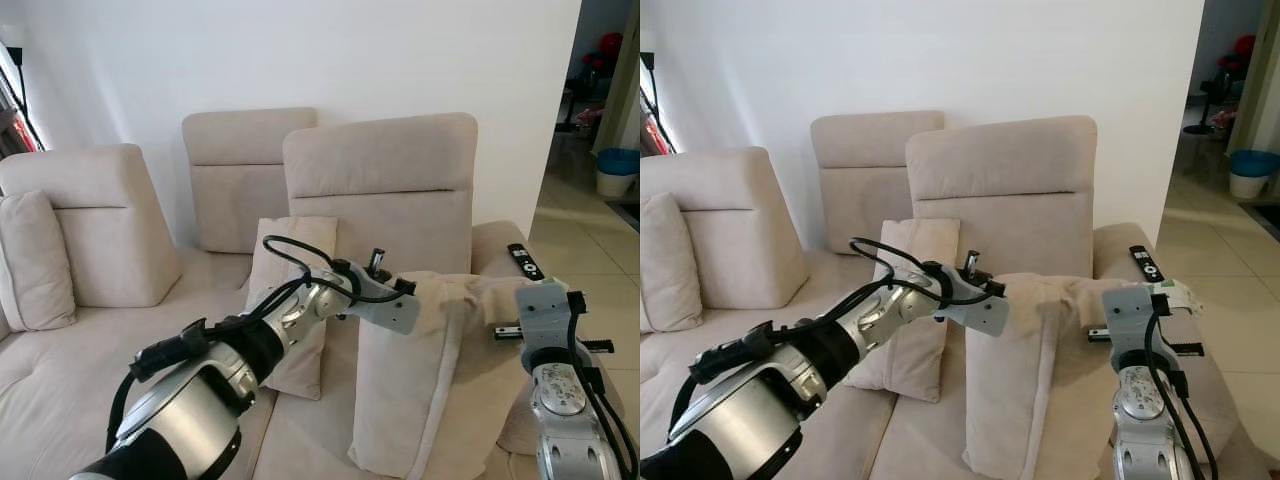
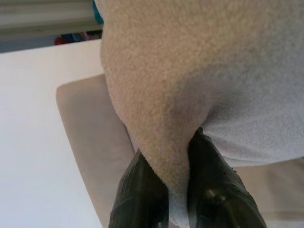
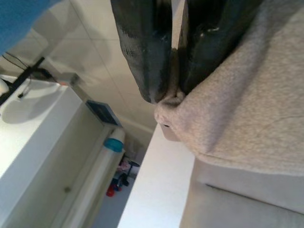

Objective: Move the pillow to the sofa from floor

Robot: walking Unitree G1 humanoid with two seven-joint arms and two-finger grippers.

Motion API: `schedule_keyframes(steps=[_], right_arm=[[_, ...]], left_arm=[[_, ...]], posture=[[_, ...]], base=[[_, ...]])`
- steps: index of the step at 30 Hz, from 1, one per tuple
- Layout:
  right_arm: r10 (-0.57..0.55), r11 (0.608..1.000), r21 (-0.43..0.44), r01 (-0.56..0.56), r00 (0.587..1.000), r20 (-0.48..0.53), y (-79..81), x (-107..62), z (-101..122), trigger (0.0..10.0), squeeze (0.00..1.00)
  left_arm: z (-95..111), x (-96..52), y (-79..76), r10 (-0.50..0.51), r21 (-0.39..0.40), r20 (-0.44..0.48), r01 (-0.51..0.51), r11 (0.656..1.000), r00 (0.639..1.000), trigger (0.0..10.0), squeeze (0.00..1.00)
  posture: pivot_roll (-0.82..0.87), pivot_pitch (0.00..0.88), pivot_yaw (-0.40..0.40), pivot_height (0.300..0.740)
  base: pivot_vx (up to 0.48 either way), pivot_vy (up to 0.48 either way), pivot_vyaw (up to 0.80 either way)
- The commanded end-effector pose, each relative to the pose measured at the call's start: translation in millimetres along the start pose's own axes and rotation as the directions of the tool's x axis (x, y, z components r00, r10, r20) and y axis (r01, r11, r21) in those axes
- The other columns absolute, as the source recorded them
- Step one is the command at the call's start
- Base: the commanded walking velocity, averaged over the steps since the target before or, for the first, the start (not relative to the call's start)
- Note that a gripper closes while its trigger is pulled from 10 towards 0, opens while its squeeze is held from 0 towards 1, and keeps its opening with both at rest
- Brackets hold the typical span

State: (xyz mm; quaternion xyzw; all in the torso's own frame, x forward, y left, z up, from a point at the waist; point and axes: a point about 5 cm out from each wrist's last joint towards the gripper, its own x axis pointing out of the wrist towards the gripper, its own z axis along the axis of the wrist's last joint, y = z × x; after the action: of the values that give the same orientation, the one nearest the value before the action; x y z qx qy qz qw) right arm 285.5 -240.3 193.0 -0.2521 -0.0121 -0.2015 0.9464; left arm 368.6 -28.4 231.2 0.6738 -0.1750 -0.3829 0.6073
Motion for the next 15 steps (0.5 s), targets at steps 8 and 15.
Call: schedule_keyframes(steps=[8, 15], right_arm=[[0.034, 0.999, 0.011, -0.034, 0.999, 0.0, 8.2, -3.2, 2.3, 10.0, 1.0], [0.042, 0.999, -0.026, -0.042, 0.999, -0.026, 10.4, -1.7, -2.6, 10.0, 0.0]], left_arm=[[11.3, -0.3, 16.7, 0.087, -0.007, 0.075, -0.087, 0.996, 0.993, 10.0, 1.0], [3.9, 0.0, 29.0, 0.214, -0.029, 0.011, -0.214, 0.976, 0.977, 10.0, 0.0]], posture=[[-0.07, 0.002, 0.173, 0.74], [-0.06, 0.0, 0.162, 0.74]], base=[[0.0, 0.0, 0.0], [0.0, 0.0, 0.0]])
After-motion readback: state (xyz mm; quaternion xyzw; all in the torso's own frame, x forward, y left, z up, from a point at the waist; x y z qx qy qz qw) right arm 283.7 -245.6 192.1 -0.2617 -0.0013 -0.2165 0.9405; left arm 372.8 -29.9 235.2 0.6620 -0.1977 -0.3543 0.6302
